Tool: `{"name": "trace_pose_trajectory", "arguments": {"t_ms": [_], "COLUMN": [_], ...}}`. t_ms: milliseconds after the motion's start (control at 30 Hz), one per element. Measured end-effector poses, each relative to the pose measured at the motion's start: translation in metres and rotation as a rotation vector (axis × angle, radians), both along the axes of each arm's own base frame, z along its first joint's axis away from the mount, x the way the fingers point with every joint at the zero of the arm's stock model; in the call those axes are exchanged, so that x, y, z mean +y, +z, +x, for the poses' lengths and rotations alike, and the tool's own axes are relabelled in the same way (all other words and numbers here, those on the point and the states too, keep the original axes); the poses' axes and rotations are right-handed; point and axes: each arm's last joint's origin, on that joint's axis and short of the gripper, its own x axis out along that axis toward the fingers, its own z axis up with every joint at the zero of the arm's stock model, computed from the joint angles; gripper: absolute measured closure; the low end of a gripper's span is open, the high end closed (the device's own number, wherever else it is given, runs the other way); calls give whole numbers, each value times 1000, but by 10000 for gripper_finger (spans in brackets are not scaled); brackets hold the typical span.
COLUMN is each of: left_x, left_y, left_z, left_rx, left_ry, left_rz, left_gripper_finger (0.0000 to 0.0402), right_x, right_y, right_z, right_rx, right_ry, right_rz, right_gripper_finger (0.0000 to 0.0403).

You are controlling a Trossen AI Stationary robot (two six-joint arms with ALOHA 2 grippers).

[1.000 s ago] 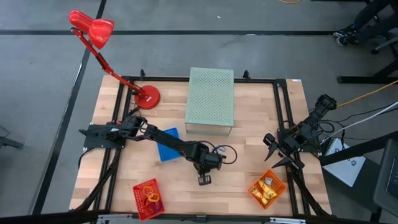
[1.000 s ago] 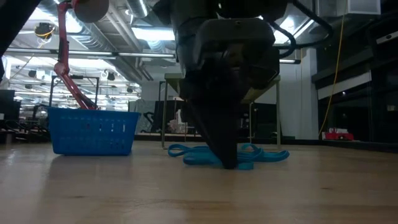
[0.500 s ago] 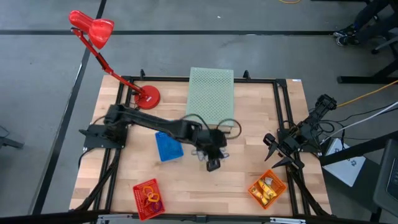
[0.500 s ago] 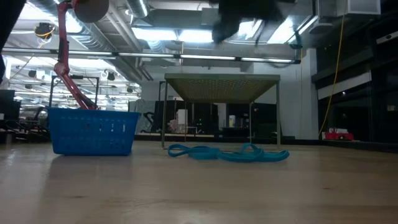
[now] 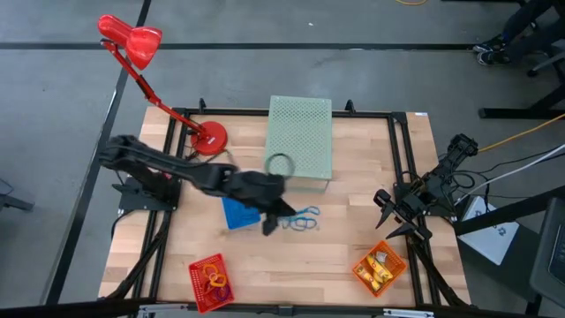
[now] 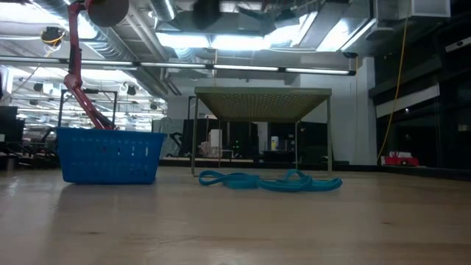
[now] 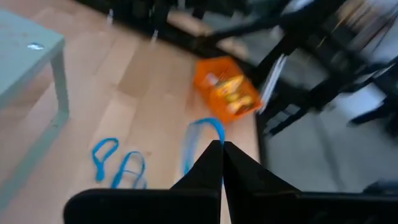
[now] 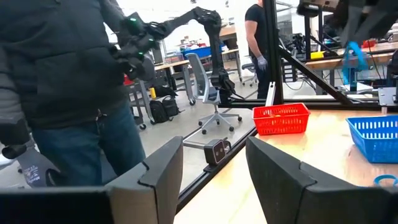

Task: Pick & Place Office Desk Supplies
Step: Put the blue rubber band into the blue basket

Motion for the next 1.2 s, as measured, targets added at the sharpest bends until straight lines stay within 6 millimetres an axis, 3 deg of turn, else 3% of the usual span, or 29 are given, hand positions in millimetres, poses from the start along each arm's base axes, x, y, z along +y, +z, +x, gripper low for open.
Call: {"name": "trace_pose_trajectory", "arguments": {"t_ms": [100, 300, 533, 700, 900, 1200], "left_x": [7, 17, 30, 34, 34, 35], "left_y": [-14, -54, -94, -120, -122, -122], "left_z": [-34, -99, -145, -157, -158, -158], "left_rx": [-82, -13, 123, 191, 189, 197], "left_ry": [40, 102, 148, 176, 162, 167], "left_rz": [-82, -150, -142, -150, -132, -136], "left_gripper_finger": [400, 400, 400, 398, 385, 278], "right_x": [0, 0, 0, 0, 0, 0], "right_y": [0, 0, 0, 0, 0, 0], "right_z": [0, 0, 0, 0, 0, 0], "right_rx": [0, 0, 0, 0, 0, 0], "right_ry": [0, 0, 0, 1, 0, 1], "right_rz": [0, 0, 0, 0, 0, 0], "right_gripper_finger": [225, 225, 225, 225, 225, 224]}}
